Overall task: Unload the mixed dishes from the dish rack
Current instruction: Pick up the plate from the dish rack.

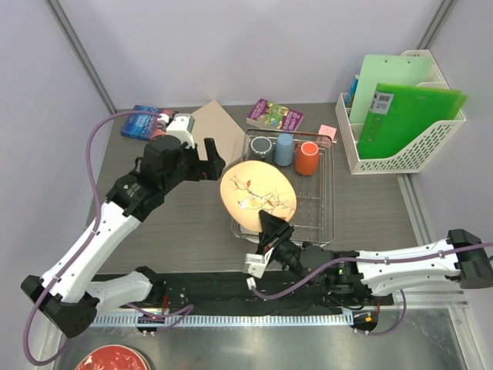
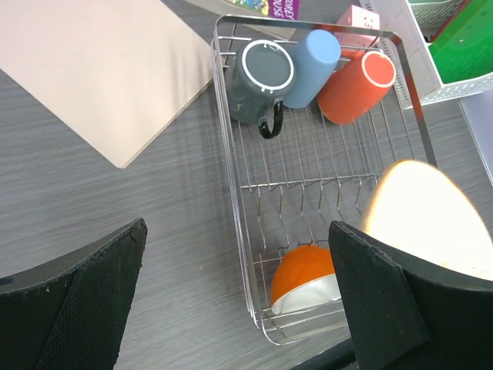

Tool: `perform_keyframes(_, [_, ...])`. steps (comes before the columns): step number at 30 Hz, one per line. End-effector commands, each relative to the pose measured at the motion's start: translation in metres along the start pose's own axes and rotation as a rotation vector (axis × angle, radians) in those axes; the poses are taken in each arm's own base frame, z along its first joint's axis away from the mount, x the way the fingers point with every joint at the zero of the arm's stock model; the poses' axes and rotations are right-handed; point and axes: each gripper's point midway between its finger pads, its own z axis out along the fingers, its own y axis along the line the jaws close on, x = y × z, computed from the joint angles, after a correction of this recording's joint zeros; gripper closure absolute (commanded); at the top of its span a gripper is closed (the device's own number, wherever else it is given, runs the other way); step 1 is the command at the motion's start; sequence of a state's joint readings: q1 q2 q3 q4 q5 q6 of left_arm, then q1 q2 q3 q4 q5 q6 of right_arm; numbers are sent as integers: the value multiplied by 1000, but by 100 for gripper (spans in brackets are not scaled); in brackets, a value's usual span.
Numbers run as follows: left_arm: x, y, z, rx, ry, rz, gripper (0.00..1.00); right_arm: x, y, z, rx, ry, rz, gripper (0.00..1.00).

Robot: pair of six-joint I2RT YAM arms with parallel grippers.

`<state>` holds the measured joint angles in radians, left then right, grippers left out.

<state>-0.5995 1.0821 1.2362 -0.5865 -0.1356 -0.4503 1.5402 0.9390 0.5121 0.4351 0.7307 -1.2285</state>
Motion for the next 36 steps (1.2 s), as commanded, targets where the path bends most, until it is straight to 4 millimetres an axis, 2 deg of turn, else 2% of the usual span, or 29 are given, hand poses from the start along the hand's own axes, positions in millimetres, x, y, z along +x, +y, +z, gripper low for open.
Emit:
perform_keyframes(1, [-21, 0, -19, 9, -79, 17, 0, -10, -16, 1, 54, -9, 21, 99])
perform_keyframes(4, [-23, 6, -29, -9, -107, 2, 0, -8, -5, 4, 32, 7, -2, 99])
perform_keyframes(7, [-17, -3, -32, 44, -82, -2, 0, -12, -3, 7, 31, -4, -14, 99])
perform_keyframes(12, [11, -28, -26, 195, 45, 1, 0, -14, 5, 16, 47, -9, -84, 99])
perform_keyframes(15, [28, -38, -22, 261, 111, -5, 0, -14, -2, 19, 88, -7, -85, 99])
perform_keyframes(19, [40, -46, -17, 310, 140, -37, 0, -16, -14, 20, 134, -2, -85, 99])
perform_keyframes(25, [49, -41, -15, 292, 150, -46, 0, -16, -22, 20, 163, 7, -87, 99])
perform_keyframes(28, [58, -44, -13, 318, 178, -70, 0, -20, -24, 22, 169, -9, -84, 99])
perform_keyframes(29, [61, -49, -12, 344, 186, -79, 2, -21, -24, 23, 170, -12, -84, 99])
perform_keyframes(32, [61, -57, -11, 386, 185, -112, 24, -24, -23, 24, 171, -23, -84, 99])
perform_keyframes(33, [61, -58, -10, 391, 186, -119, 38, -23, -20, 24, 166, -21, -94, 99])
perform_keyframes(36, [59, -62, -12, 415, 185, -121, 53, -22, -19, 23, 165, -21, -91, 99])
